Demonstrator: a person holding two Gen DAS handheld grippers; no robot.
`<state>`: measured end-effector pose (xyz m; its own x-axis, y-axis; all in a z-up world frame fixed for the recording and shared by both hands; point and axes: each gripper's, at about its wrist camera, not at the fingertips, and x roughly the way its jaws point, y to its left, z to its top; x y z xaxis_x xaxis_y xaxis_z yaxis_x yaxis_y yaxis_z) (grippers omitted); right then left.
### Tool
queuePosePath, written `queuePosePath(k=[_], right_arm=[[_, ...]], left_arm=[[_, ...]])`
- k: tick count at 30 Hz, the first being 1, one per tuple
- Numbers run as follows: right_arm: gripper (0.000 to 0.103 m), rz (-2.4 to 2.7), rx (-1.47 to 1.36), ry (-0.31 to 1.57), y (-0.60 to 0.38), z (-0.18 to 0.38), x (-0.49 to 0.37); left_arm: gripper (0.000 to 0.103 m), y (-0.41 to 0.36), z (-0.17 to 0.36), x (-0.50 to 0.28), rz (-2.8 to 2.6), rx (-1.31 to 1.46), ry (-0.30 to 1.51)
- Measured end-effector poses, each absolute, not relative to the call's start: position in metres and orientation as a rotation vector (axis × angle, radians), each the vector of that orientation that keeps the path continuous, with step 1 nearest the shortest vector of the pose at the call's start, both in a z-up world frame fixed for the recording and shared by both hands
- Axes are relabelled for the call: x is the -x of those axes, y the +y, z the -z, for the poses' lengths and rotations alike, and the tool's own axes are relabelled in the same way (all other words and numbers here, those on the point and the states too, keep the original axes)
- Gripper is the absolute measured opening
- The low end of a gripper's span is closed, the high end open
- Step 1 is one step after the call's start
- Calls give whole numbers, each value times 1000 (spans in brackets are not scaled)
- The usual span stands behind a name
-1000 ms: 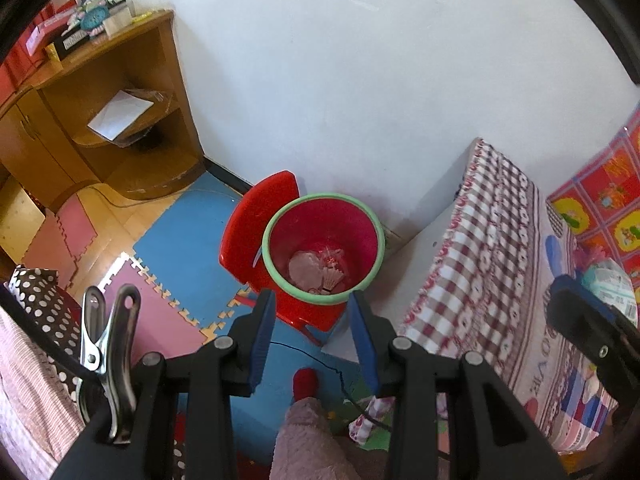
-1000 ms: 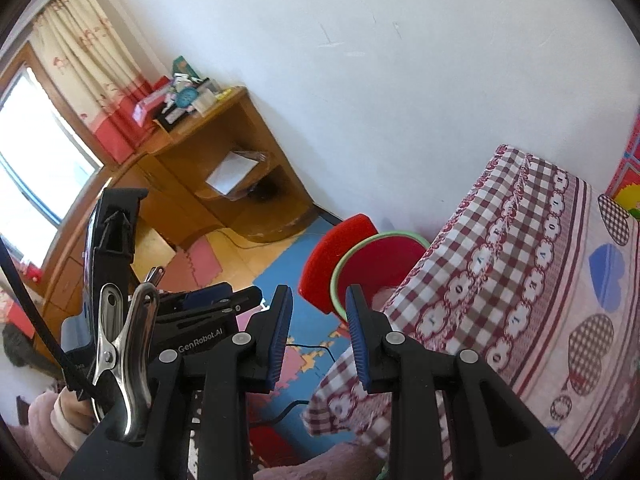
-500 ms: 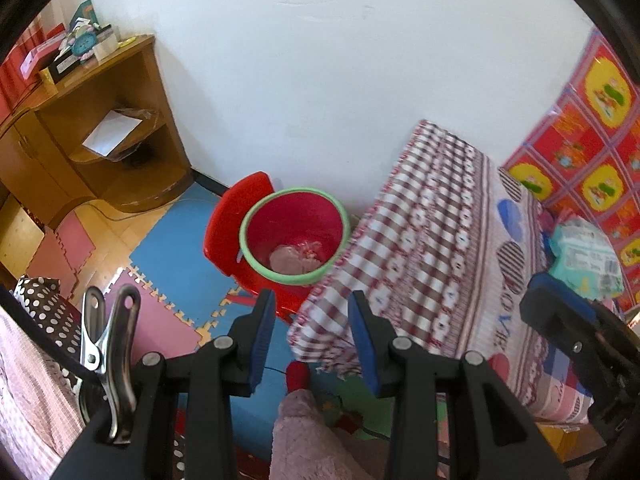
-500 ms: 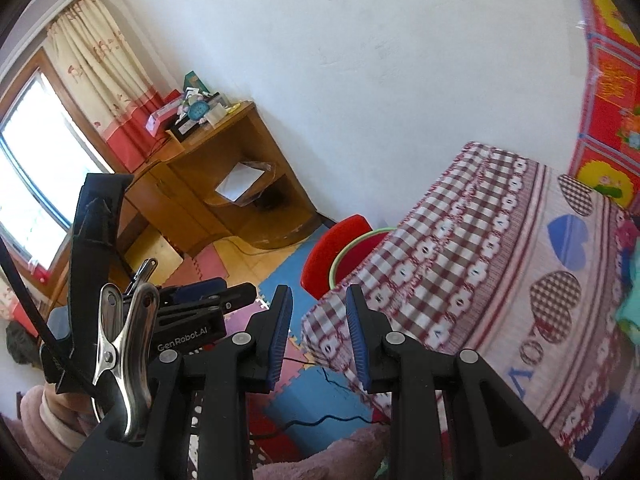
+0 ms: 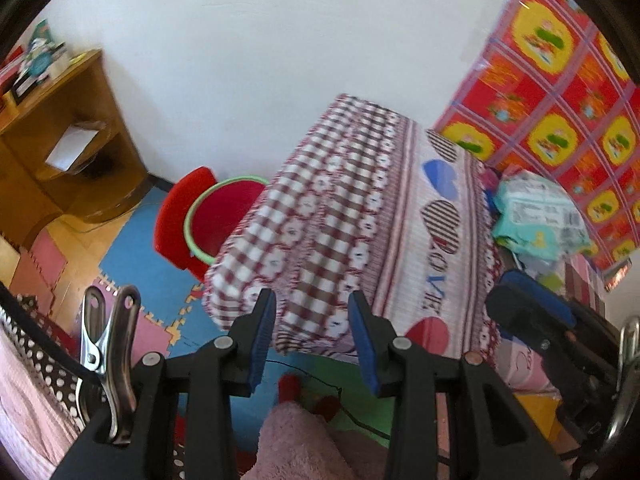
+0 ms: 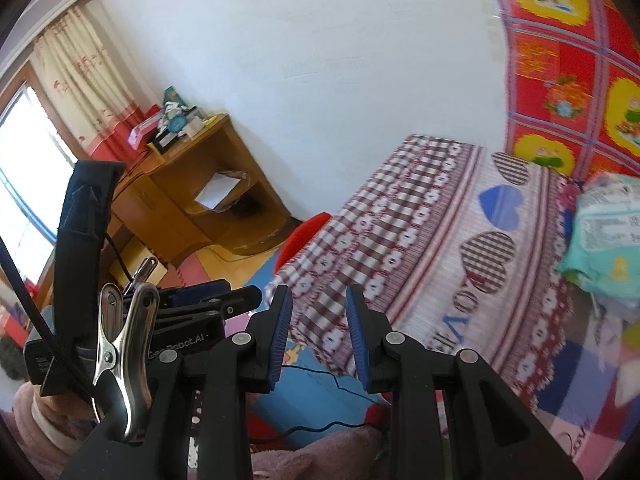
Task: Collect trash
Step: 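Move both tools from the bucket back over the trash on the bed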
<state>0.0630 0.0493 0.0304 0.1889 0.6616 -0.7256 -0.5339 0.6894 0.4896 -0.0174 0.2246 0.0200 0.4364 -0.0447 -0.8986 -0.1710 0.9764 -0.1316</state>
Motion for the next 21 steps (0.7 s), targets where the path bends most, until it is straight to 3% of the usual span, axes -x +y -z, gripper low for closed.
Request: queuePosePath(k=[21], right_arm=[[29, -479, -227, 1084, -52, -17, -111]], left_arm=[[39, 131, -15, -52, 209, 99, 1144]])
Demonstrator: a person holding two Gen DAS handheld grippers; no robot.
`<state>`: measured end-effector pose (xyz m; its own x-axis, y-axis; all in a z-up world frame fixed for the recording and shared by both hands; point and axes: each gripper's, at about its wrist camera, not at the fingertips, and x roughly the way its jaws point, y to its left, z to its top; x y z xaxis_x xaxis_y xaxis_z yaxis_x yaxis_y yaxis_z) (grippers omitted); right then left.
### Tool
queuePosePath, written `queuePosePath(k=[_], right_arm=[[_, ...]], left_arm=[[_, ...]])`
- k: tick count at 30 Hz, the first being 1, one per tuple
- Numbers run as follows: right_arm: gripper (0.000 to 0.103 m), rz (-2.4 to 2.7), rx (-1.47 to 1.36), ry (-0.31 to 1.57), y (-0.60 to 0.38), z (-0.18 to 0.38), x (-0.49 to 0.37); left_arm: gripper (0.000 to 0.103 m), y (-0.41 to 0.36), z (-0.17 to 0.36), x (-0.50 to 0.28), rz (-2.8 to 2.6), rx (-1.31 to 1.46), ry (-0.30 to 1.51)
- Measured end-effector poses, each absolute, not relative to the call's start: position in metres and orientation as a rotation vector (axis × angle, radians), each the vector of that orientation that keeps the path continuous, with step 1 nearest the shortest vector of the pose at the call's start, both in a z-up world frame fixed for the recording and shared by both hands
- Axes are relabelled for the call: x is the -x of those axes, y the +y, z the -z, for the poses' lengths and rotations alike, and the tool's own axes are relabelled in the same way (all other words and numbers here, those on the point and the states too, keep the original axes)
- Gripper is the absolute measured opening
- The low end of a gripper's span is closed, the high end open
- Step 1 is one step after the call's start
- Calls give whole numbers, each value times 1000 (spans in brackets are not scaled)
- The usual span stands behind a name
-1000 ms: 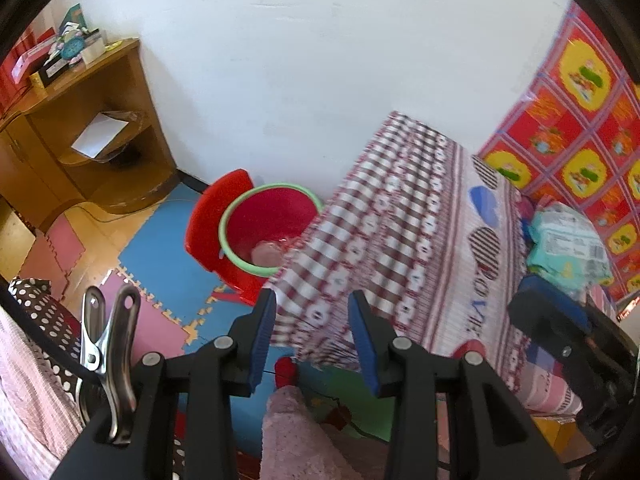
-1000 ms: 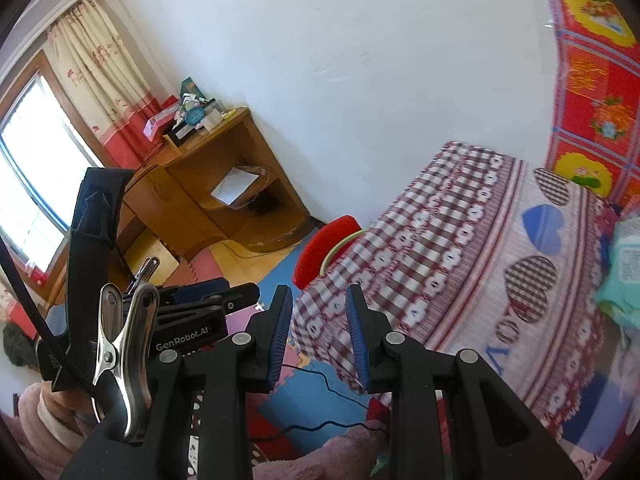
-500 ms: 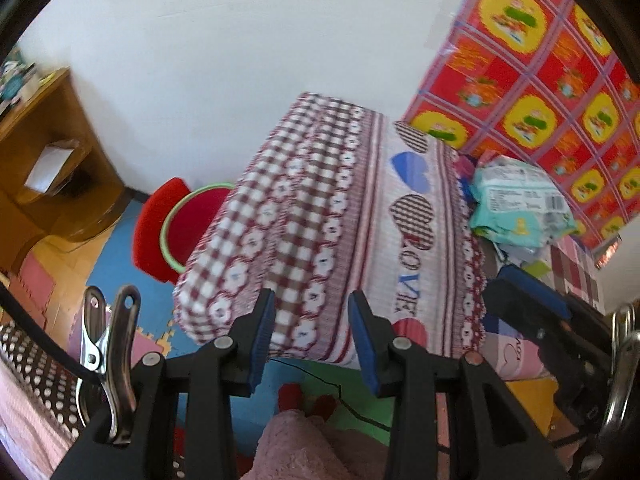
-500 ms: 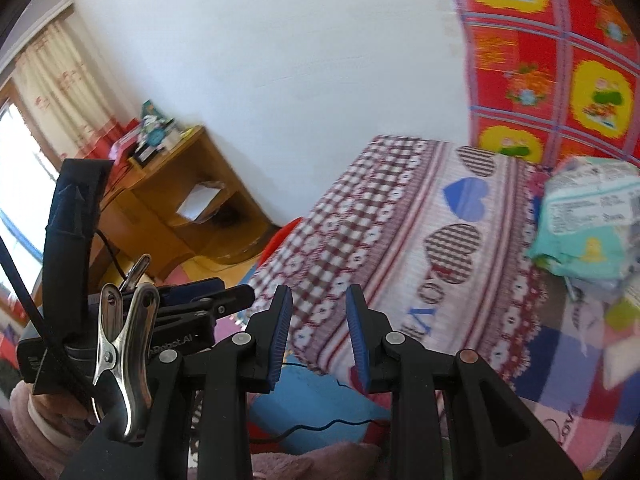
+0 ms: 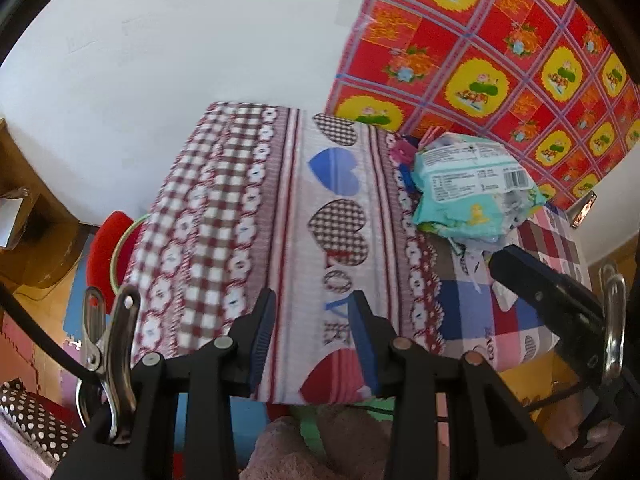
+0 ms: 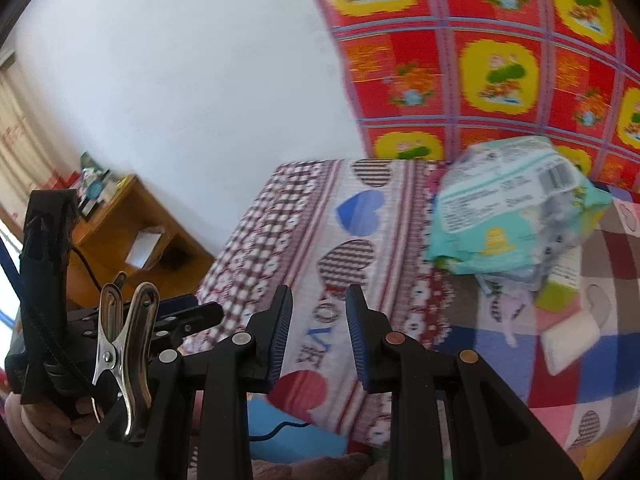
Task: Collect trash
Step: 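Bring both tools to the teal wipes package, one on each side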
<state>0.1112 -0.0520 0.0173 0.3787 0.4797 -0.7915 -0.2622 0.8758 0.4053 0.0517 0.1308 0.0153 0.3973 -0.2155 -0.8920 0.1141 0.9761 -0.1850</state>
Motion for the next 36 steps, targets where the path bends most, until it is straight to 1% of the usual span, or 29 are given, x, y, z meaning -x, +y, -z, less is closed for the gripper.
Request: queuePosePath(k=[8, 10, 20, 22, 24, 33, 36], right_arm=[[29, -433, -206, 1082, -102, -8, -138], [34, -420, -206, 1081, -117, -5, -145], [35, -376, -206, 1073, -178, 10, -178], [39, -367, -199, 1073, -186, 13, -183], [41, -360, -195, 1074, -195, 17, -190], [42, -343, -166, 1070, -213, 28, -211], [47, -345, -152, 1062, -214, 29, -217]], left_arm=[[39, 78, -14, -77, 233, 119, 1152], [39, 67, -13, -84, 240, 139, 1156], [40, 8, -3, -118, 248, 160, 1148], [40, -2, 2, -125, 247, 164, 1149], [40, -9, 6, -132, 241, 167, 1153], [40, -25, 26, -159, 220, 165, 1176], [40, -29, 31, -166, 219, 163, 1187]])
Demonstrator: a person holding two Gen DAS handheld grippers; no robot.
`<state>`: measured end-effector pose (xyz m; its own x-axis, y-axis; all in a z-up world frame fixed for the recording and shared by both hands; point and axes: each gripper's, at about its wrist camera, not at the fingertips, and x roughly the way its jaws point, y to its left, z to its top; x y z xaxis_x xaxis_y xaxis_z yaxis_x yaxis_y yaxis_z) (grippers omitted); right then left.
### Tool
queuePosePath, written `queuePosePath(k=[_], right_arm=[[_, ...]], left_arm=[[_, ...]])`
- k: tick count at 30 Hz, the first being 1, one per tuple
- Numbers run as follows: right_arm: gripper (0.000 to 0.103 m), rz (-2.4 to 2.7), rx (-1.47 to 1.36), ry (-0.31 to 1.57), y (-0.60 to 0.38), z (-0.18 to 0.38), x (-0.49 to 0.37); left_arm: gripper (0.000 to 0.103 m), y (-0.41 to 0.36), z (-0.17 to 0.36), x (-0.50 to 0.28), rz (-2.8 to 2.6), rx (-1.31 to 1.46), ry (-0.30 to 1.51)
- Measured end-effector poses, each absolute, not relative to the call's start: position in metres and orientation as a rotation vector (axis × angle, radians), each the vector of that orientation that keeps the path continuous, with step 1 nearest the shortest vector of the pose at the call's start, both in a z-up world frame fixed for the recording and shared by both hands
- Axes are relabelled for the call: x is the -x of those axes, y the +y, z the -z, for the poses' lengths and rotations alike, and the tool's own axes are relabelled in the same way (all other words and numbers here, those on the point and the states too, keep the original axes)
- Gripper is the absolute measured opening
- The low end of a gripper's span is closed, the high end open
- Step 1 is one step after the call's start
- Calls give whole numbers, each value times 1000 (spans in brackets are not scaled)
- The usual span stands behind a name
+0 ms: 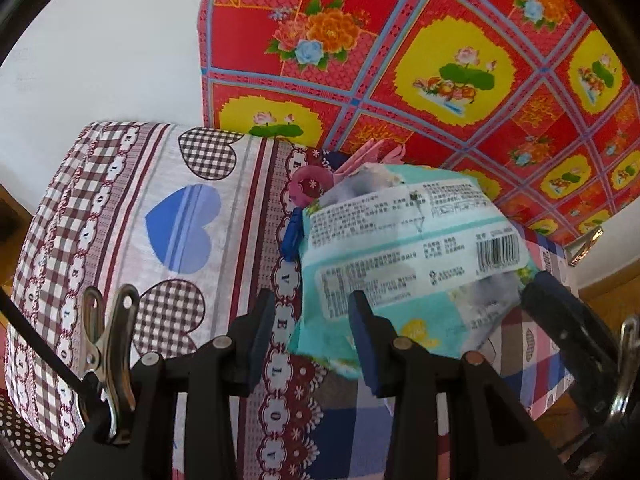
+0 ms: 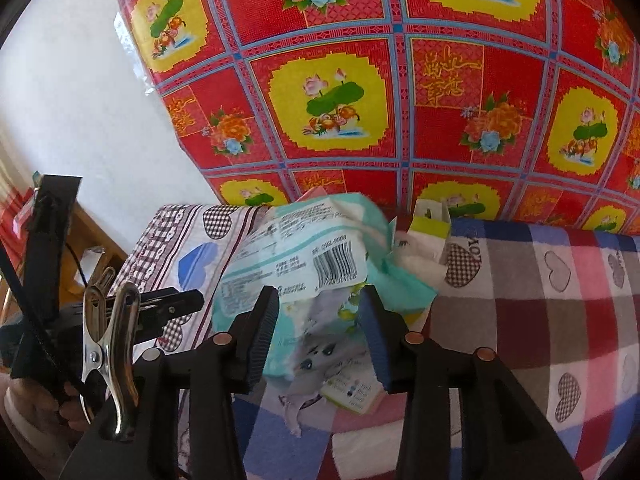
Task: Collect trash
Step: 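Bring both tools to the teal wipes package, one on each side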
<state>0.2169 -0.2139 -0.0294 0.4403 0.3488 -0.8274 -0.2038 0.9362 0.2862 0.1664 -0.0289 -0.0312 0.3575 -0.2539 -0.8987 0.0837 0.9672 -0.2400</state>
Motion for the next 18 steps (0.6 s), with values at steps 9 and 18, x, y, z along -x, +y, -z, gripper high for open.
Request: queuePosePath(k=[9, 18], right_arm=[[57, -342, -131, 1046, -216, 27, -229], [58, -340, -113, 1078, -218, 41, -245]], left_arm=[[57, -37, 46, -178, 234, 170, 1210], [64, -39, 66, -184, 244, 200, 1250]])
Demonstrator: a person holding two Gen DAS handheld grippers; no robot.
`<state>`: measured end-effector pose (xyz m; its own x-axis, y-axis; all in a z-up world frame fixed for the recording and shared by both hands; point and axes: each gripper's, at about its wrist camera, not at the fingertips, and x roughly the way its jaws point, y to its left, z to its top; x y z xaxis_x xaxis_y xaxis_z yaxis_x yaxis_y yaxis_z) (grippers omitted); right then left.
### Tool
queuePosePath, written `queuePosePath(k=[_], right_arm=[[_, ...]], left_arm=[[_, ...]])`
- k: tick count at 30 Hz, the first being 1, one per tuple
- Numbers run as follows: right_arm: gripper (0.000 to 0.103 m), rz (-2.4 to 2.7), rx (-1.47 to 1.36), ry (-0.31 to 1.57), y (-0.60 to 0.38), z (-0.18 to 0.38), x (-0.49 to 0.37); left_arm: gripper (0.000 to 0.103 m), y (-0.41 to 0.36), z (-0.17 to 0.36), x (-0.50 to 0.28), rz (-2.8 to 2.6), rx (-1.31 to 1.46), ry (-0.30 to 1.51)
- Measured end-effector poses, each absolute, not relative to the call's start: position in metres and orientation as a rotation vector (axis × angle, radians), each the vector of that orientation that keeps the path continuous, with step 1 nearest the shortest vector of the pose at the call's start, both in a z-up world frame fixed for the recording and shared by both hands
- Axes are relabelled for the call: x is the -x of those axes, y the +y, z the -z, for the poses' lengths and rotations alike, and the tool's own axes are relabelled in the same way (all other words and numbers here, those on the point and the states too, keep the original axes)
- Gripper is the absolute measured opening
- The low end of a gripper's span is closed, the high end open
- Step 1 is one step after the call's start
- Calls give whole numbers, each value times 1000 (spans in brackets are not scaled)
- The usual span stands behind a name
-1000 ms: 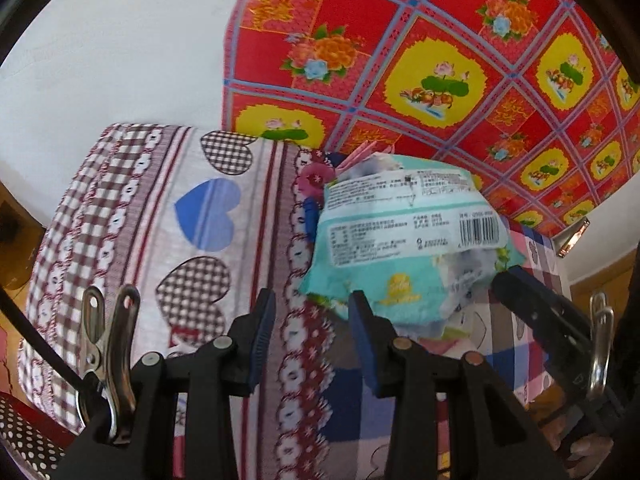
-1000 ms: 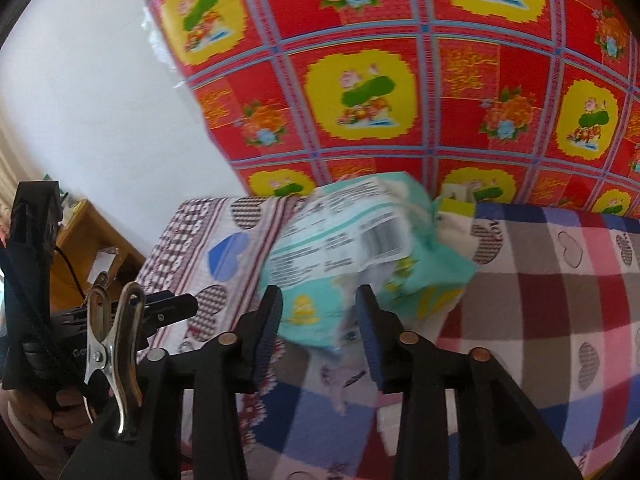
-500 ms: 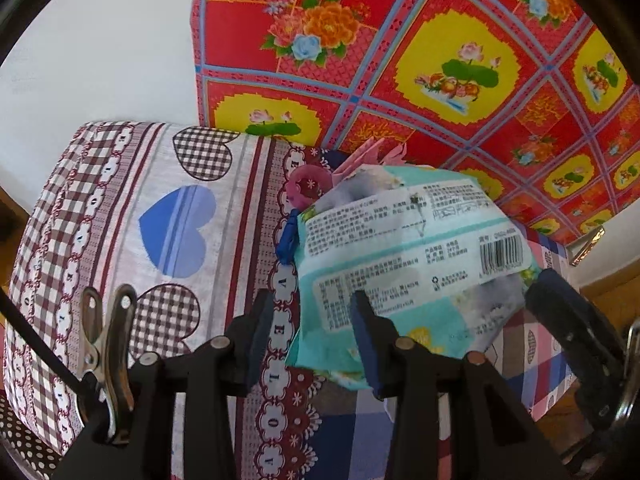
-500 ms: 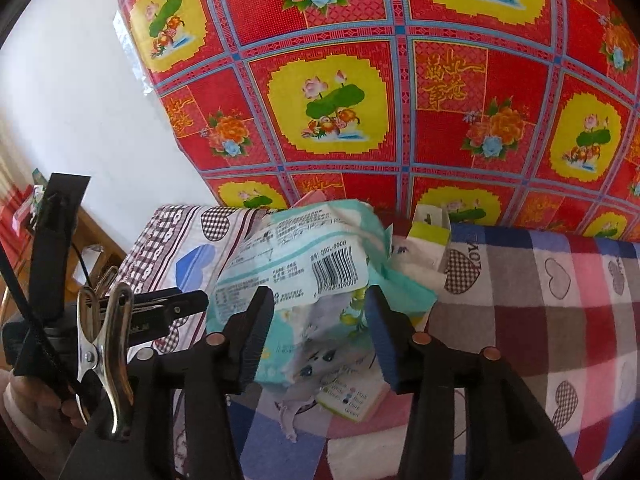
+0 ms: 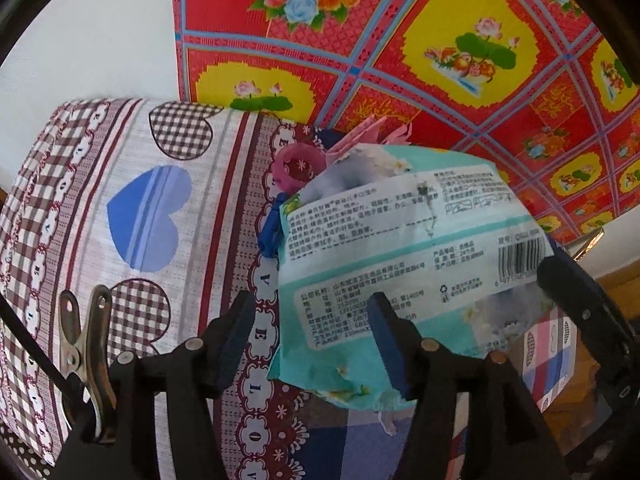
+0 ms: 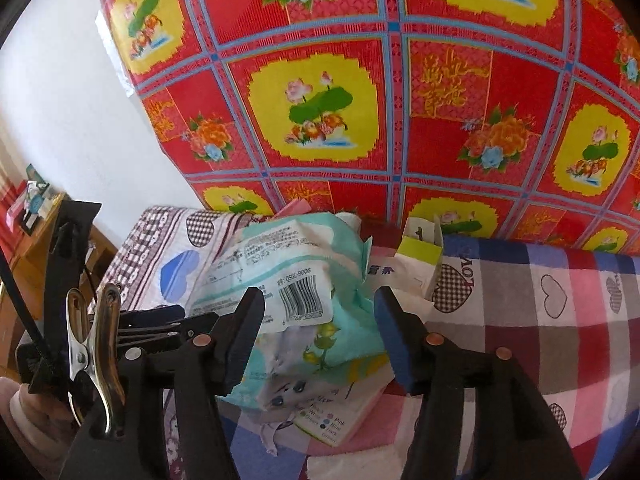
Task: Collect trash
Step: 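Bring both tools to the teal wipes package, one on each side, then close both tools on the teal wipes package and lift it off the bed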
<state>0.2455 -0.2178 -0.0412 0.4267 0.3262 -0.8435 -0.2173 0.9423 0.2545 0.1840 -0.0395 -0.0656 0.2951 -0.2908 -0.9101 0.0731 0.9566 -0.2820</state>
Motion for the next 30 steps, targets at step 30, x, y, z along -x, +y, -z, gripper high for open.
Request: queuePosePath(k=[30], right_arm=[[58, -311, -40, 1105, -205, 73, -251]], left_arm=[[68, -46, 87, -187, 289, 257, 1244]])
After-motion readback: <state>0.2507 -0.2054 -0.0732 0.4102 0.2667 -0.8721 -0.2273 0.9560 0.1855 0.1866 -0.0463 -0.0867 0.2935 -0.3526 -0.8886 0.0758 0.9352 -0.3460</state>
